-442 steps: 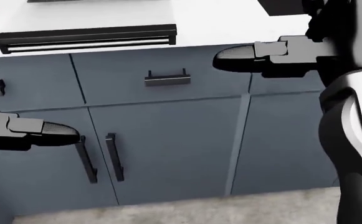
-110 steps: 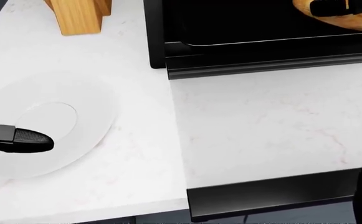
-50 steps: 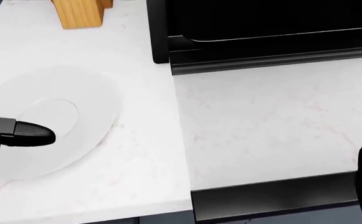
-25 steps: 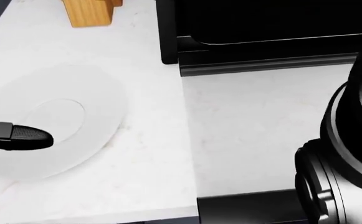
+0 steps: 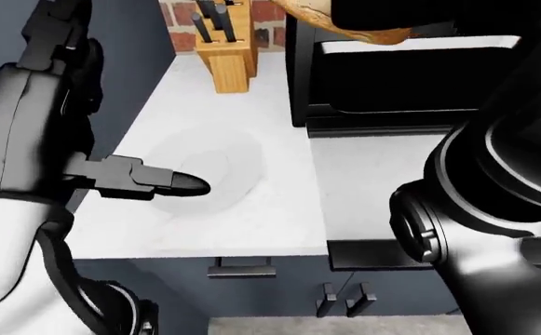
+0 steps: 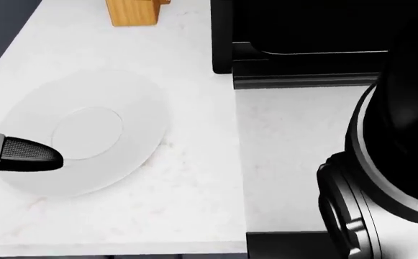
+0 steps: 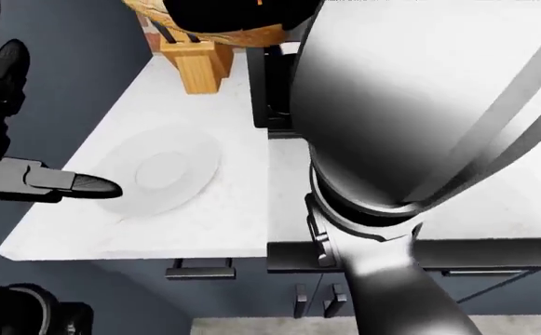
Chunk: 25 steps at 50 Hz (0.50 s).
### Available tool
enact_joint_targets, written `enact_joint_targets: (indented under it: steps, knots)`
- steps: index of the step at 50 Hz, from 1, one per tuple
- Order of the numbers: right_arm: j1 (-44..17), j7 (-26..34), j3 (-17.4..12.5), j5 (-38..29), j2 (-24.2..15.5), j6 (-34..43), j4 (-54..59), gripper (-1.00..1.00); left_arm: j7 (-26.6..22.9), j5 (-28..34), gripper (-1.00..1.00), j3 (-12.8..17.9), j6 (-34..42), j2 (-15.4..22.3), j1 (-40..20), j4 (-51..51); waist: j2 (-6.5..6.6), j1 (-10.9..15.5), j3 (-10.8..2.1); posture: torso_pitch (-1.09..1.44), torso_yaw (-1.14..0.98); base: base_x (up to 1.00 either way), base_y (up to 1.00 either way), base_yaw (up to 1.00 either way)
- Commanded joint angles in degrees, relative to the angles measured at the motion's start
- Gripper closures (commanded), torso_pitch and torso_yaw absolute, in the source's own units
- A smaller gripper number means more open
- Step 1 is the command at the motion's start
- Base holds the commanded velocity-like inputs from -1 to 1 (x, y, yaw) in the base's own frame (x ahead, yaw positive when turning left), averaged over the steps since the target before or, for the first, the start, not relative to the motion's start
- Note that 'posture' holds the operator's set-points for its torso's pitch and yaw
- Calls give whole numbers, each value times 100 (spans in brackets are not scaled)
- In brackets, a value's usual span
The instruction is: Pick the bread from the tray and place it on the plate on the counter.
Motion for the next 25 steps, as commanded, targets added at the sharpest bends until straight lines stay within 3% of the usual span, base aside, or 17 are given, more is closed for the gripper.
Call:
enact_joint_targets:
  steps: [1, 5, 10, 16, 25]
  knots:
    - [-176, -73, -45, -23, -25, 0, -30, 100, -736, 1065, -100, -48, -133, -76, -194, -45, -2, 53, -142, 0, 27, 0, 0, 0]
    - [-170, -374, -59, 289, -14, 0, -64, 100, -2044, 2636, -100, -215, -277, -369, -422, -45, -11, 272, -141, 0, 29, 0, 0, 0]
    - [-146, -936, -175, 803, 56, -135, -45, 100, -3321, 4035, -100, -73, -745, -848, -715, -45, -45, 542, -134, 0, 32, 0, 0, 0]
    - [-140, -1626, -284, 1540, 61, -282, 27, 100, -3849, 4617, -100, 103, -1216, -1242, -908, -45, -89, 843, -152, 0, 35, 0, 0, 0]
    - [-56, -2471, -266, 2486, 92, -347, -24, 100, -4272, 5043, -100, 194, -1493, -1435, -1142, -45, -135, 1255, -161, 0, 39, 0, 0, 0]
